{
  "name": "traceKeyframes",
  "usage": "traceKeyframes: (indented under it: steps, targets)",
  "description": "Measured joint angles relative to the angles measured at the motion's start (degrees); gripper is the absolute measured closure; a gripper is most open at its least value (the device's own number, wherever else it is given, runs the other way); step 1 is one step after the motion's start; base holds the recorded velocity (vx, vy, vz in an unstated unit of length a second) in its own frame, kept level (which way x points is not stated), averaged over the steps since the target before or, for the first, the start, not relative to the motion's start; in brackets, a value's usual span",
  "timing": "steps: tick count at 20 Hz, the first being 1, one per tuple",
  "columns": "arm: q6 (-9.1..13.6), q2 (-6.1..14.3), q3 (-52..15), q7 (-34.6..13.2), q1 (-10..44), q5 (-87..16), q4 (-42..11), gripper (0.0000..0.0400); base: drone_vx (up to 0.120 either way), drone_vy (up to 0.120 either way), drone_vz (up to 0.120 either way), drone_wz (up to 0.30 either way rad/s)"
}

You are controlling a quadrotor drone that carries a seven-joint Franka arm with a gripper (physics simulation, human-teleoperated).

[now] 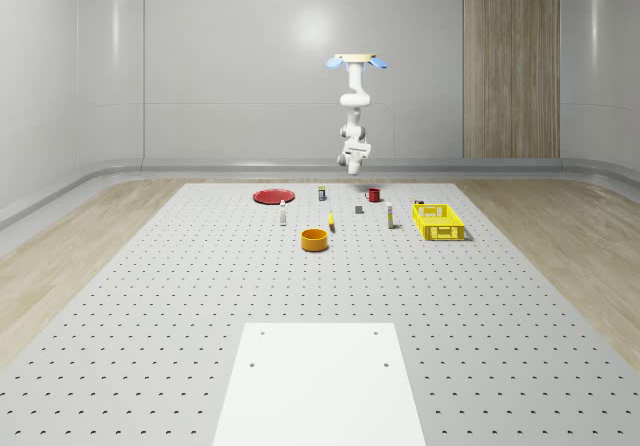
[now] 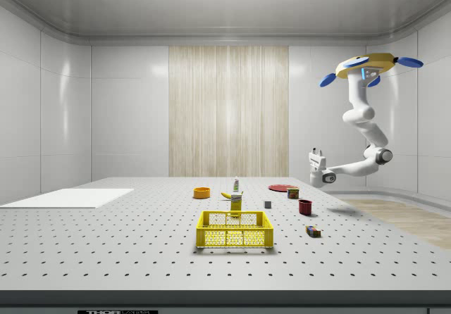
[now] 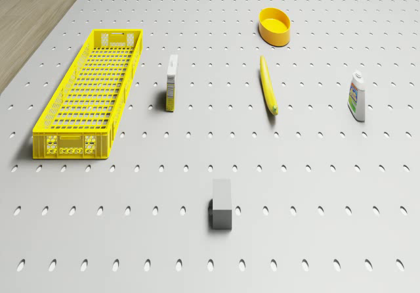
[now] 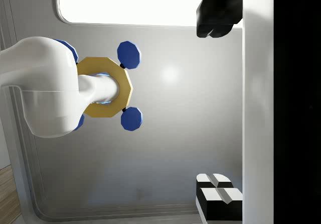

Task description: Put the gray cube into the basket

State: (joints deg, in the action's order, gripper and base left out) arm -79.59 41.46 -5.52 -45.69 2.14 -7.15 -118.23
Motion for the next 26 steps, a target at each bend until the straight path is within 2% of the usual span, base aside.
traceKeyframes:
  steps: [5, 9, 12, 15, 17, 20, 23, 26]
  targets:
    - [-0.45, 0.51, -6.71, -1.31, 2.12, -9.52, -1.68, 0.0000, 0.000, 0.000, -0.088, 0.000]
    - [-1.22, 1.65, -16.80, -3.68, 5.53, -24.34, -6.39, 0.0000, 0.090, 0.000, -0.060, 0.000]
    - [-2.02, 3.42, -27.20, -7.18, 9.66, -40.85, -14.17, 0.0000, 0.120, 0.000, -0.027, 0.000]
    - [-2.05, 5.89, -38.08, -13.01, 15.65, -60.33, -25.22, 0.0000, 0.120, 0.000, -0.120, 0.000]
    - [-0.89, 7.59, -44.45, -17.99, 20.91, -72.92, -32.45, 0.0000, 0.120, 0.000, -0.120, 0.000]
    - [2.62, 9.95, -51.97, -25.62, 30.11, -88.04, -40.34, 0.0000, 0.120, 0.000, -0.120, 0.000]
    - [6.64, 12.11, -57.20, -31.89, 38.84, -97.52, -44.52, 0.0000, 0.120, 0.000, -0.120, 0.000]
    - [9.73, 14.05, -60.61, -36.34, 45.50, -102.65, -46.42, 0.0000, 0.120, 0.000, -0.120, 0.000]
